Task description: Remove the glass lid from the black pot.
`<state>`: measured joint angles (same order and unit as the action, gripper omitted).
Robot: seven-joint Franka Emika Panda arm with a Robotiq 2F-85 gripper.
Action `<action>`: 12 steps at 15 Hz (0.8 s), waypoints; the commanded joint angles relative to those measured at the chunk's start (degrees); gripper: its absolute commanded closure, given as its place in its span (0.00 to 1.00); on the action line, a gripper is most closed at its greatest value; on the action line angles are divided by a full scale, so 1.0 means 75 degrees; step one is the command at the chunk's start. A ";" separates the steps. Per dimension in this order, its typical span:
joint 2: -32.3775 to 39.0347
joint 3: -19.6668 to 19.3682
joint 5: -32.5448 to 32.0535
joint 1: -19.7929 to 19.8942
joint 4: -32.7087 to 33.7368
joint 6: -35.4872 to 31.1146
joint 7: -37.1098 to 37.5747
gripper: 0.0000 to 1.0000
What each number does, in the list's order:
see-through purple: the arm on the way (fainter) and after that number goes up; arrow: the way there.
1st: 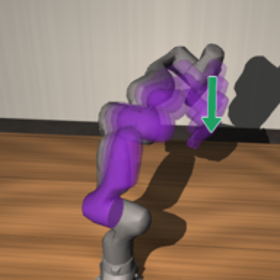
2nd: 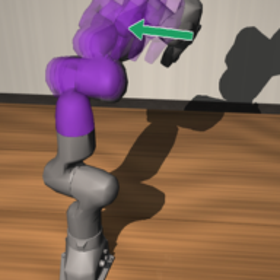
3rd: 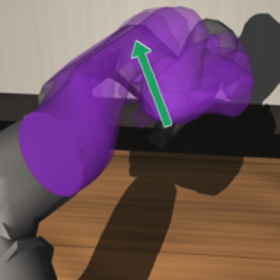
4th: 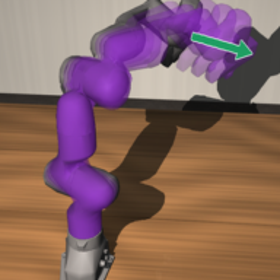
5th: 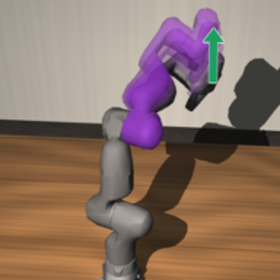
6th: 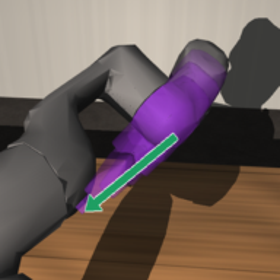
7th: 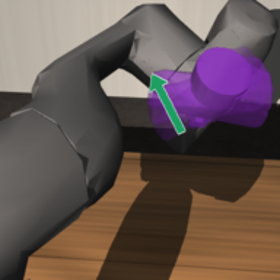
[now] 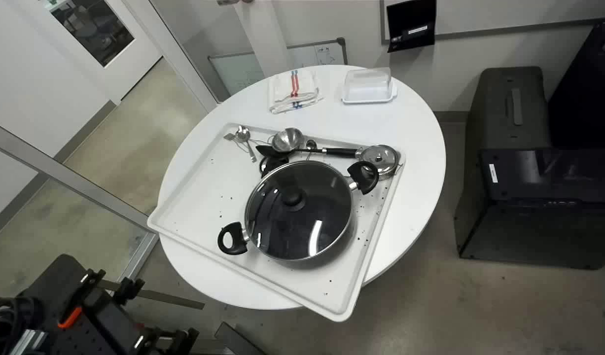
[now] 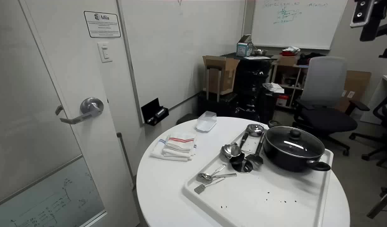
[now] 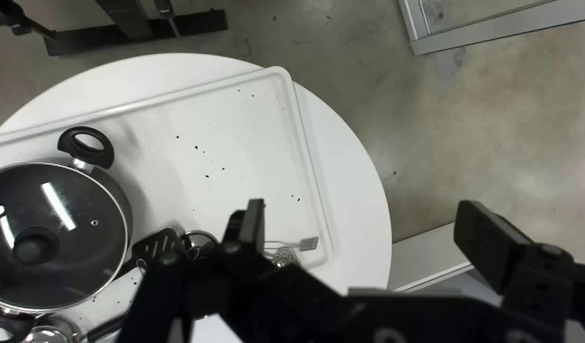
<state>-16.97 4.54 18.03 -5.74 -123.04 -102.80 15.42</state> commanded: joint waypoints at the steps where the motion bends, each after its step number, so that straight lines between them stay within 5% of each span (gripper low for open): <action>1: 0.0003 0.0073 0.0018 0.0086 0.0019 0.0024 -0.0016 0.00; 12: 0.0221 0.0091 -0.0153 0.0170 -0.0048 -0.0239 0.0066 0.00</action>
<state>-16.45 4.57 17.75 -5.40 -123.12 -102.98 15.41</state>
